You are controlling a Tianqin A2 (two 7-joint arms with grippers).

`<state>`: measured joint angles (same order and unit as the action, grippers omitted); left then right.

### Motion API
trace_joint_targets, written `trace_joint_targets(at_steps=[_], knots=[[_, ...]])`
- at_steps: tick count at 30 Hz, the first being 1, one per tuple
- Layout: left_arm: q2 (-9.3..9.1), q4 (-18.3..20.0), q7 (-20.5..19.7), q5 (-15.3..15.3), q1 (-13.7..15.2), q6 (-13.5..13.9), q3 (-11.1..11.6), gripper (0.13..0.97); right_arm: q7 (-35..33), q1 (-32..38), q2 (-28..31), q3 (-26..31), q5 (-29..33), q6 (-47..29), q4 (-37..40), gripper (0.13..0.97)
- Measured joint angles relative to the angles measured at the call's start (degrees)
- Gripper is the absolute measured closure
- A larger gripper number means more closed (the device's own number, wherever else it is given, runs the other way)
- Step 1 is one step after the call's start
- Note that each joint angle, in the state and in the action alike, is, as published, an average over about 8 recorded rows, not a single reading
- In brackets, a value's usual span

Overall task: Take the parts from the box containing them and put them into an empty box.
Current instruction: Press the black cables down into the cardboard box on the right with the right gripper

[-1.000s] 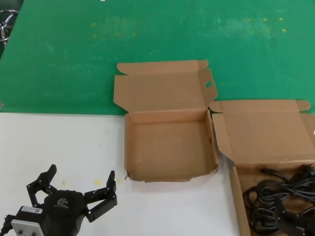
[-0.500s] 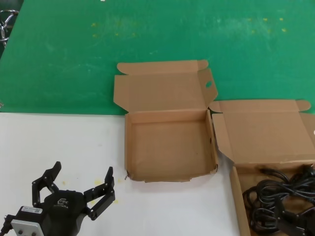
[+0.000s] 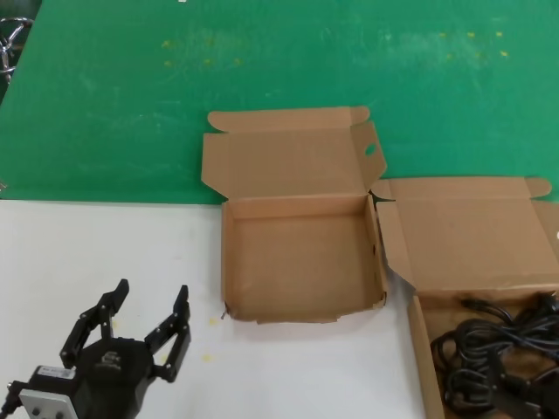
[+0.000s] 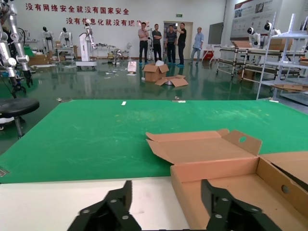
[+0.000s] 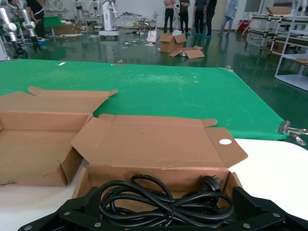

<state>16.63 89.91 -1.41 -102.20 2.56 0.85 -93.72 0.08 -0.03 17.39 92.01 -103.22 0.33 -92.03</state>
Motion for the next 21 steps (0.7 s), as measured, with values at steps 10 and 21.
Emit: trace_joint_targets(at_steps=[10,21], knots=[[0.00,0.00,0.00,0.00,0.00,0.00,0.00,0.678,0.36,-0.47,1.12,1.45,-1.03,1.82,-1.23,0.129],[0.00,0.00,0.00,0.00,0.00,0.00,0.00,0.870,-1.18,0.77,7.50,5.96,-3.64,3.87,-1.36,0.129]])
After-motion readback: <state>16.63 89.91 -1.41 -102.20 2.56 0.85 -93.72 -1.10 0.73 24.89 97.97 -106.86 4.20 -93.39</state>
